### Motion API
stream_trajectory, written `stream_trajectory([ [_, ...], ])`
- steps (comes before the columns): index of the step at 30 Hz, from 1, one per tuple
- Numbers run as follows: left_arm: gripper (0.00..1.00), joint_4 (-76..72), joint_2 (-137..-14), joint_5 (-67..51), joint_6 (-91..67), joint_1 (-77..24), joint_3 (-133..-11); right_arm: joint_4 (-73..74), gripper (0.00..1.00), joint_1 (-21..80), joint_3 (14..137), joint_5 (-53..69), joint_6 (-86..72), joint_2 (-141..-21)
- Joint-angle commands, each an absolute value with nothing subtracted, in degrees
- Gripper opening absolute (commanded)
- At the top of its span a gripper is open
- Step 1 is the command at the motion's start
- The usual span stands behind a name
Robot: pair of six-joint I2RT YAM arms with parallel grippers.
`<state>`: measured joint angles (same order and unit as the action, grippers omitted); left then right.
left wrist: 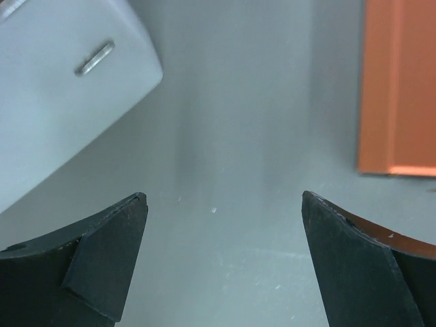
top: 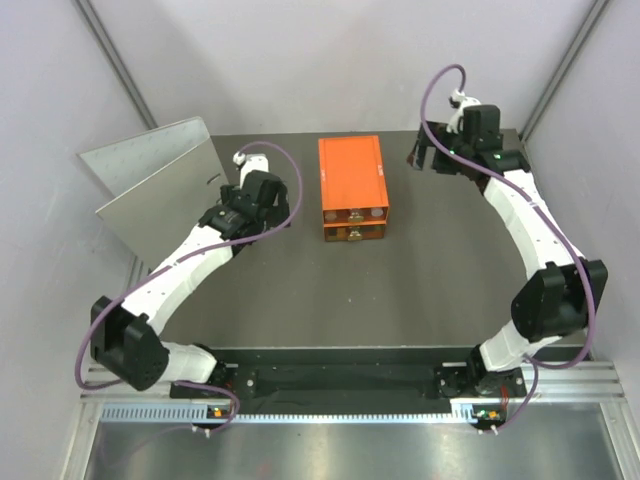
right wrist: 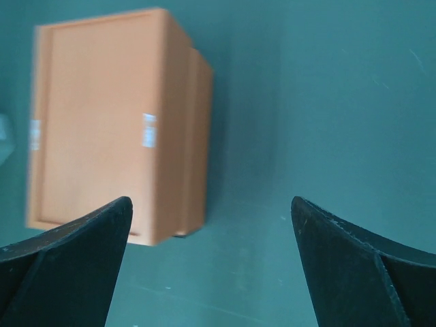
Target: Organize the makeup
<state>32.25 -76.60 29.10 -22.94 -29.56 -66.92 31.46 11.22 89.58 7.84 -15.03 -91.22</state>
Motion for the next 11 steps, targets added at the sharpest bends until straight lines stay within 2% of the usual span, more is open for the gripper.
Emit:
stream_trajectory([
  [1, 0.99, 39.6, -82.3, 27.9, -24.6, -28.8, -70.6, 30.6, 1.00, 7.4, 80.5, 6.2, -13.1, -88.3],
  [7, 0.99, 43.2, -89.8, 26.4, -24.4, -28.7, -72.5, 27.6, 1.00, 5.0, 70.2, 5.7, -13.2, -86.3],
  [11, 0.99, 41.8, -89.5, 24.2, -23.8, -28.4, -72.5, 26.9, 1.00, 4.9, 68.1, 5.7, -14.2, -85.6],
])
